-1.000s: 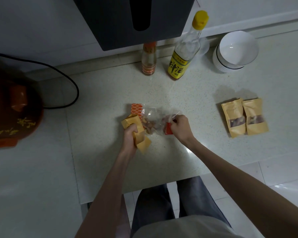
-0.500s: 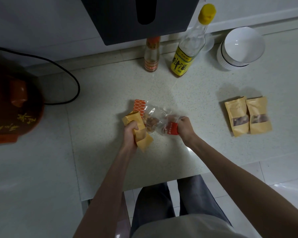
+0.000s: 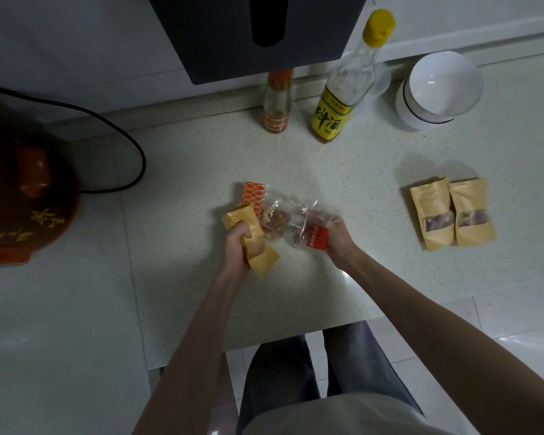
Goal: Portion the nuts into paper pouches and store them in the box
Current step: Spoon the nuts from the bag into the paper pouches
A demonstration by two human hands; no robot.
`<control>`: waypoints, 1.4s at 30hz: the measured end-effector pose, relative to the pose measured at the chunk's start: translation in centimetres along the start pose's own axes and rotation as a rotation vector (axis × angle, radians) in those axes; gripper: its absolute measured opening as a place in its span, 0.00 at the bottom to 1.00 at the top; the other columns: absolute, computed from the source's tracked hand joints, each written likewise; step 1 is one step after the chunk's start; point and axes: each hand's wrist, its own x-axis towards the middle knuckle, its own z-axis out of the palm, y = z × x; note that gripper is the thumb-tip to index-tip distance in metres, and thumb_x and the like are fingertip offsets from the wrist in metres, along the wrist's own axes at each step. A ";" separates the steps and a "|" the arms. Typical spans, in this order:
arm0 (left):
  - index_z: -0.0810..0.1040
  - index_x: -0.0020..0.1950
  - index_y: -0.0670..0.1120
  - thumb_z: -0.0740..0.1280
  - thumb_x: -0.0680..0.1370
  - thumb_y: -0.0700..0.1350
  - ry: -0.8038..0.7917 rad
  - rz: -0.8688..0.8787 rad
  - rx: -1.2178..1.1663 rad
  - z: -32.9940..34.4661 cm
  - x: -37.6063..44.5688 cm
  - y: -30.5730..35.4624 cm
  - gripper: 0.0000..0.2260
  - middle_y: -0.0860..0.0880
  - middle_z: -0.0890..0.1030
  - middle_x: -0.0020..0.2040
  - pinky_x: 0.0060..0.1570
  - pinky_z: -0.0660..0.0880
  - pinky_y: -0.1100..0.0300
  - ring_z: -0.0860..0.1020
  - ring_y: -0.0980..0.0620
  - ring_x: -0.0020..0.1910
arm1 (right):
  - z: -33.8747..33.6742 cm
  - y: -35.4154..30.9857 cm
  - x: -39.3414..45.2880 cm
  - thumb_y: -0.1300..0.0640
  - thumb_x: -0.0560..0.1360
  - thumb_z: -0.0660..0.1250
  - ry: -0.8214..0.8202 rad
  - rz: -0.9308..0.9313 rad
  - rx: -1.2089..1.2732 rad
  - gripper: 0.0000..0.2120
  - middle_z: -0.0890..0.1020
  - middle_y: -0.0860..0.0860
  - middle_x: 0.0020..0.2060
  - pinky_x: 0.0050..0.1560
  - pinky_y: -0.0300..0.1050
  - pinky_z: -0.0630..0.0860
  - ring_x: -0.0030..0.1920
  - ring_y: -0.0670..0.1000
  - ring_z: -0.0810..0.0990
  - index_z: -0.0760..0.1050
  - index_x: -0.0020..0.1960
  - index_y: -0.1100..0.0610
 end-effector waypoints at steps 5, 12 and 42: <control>0.78 0.33 0.48 0.61 0.61 0.42 0.024 0.000 -0.006 -0.6 0.4 0.0 0.07 0.51 0.77 0.31 0.35 0.74 0.59 0.76 0.53 0.32 | -0.7 -0.6 -0.1 0.59 0.77 0.65 -0.052 0.001 0.025 0.10 0.84 0.55 0.33 0.31 0.41 0.79 0.29 0.50 0.81 0.80 0.52 0.65; 0.80 0.34 0.47 0.60 0.61 0.40 0.040 -0.025 -0.082 -0.2 0.5 0.1 0.09 0.50 0.79 0.32 0.34 0.75 0.60 0.78 0.53 0.31 | -1.9 -1.3 -0.7 0.59 0.76 0.66 -0.004 -0.025 -0.025 0.07 0.85 0.53 0.37 0.35 0.41 0.80 0.36 0.49 0.84 0.82 0.47 0.59; 0.76 0.62 0.44 0.67 0.73 0.38 0.144 0.232 0.255 2.2 -2.0 1.1 0.18 0.45 0.82 0.54 0.49 0.76 0.52 0.80 0.49 0.48 | -14.2 -7.1 -4.6 0.63 0.78 0.62 0.289 -0.034 0.074 0.11 0.81 0.57 0.29 0.31 0.39 0.75 0.28 0.51 0.77 0.78 0.53 0.70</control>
